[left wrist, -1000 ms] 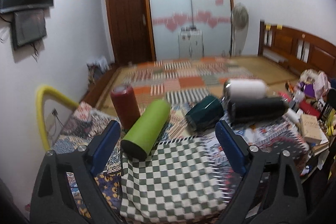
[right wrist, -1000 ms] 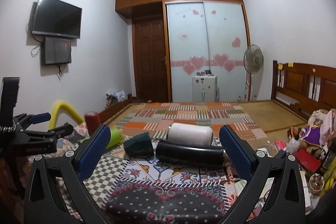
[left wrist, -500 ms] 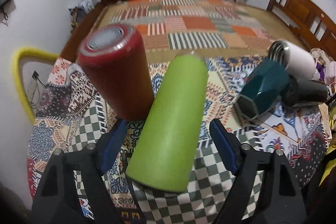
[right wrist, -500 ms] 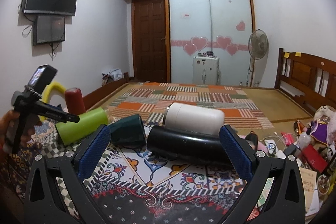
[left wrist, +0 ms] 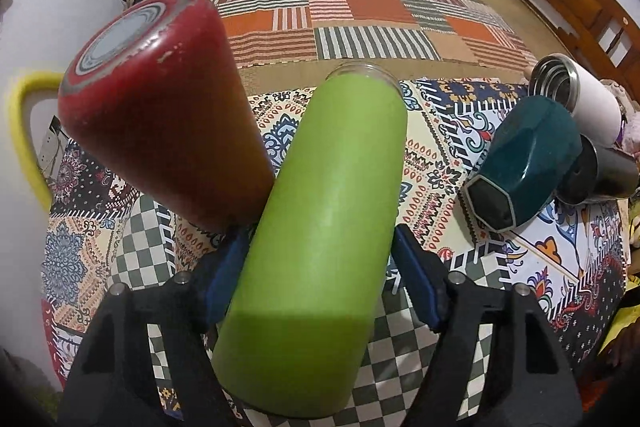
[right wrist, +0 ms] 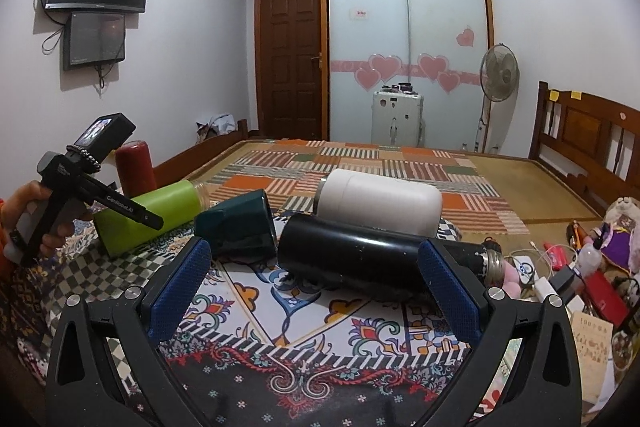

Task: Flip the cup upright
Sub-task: 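Move the left tool down to the lime-green bottle and close on it, then lift the lime-green bottle with the left tool toward the right tool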

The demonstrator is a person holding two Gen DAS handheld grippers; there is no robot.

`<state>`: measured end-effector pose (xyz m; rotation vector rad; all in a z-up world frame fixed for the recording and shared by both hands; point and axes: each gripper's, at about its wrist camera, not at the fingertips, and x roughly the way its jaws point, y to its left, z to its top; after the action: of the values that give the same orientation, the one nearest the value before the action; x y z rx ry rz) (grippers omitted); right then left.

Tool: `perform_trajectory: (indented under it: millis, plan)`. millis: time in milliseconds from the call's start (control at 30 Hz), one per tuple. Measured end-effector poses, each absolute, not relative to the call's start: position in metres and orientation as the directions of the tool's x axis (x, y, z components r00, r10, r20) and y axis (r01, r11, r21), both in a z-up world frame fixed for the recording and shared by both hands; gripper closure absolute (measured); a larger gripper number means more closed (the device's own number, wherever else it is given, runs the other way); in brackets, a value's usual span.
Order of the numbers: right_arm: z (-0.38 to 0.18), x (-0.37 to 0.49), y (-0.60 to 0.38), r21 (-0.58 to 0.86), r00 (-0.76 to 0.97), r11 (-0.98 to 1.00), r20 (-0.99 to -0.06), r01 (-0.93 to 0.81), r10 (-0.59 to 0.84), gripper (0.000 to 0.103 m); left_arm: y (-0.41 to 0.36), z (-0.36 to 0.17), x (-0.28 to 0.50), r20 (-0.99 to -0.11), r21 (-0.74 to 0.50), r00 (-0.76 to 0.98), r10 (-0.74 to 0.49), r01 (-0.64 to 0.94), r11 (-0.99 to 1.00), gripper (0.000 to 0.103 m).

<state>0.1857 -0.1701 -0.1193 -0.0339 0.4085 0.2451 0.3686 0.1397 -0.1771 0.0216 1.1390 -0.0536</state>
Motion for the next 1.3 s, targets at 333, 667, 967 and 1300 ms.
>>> perform_trajectory:
  millis: [333, 667, 967, 1300]
  plan:
    - [-0.121, 0.186, -0.173, 0.032, 0.885, 0.971, -0.405, -0.238, 0.23, 0.0, 0.131, -0.177, 0.367, -0.904, 0.039, 0.426, 0.015, 0.047, 0.998, 0.032]
    - [-0.115, 0.179, -0.177, 0.034, 0.888, 0.971, -0.397, -0.238, 0.232, 0.0, 0.113, -0.154, 0.326, -0.876, 0.004, 0.48, -0.045, 0.1, 0.995, 0.038]
    - [-0.104, 0.161, -0.18, 0.038, 0.897, 0.969, -0.373, -0.242, 0.239, 0.0, 0.097, -0.126, 0.281, -0.832, 0.031, 0.553, -0.039, 0.116, 0.993, 0.039]
    - [-0.091, 0.138, -0.182, 0.029, 0.909, 0.97, -0.342, -0.243, 0.238, 0.0, 0.073, -0.102, 0.229, -0.779, 0.035, 0.624, -0.063, 0.144, 0.989, 0.039]
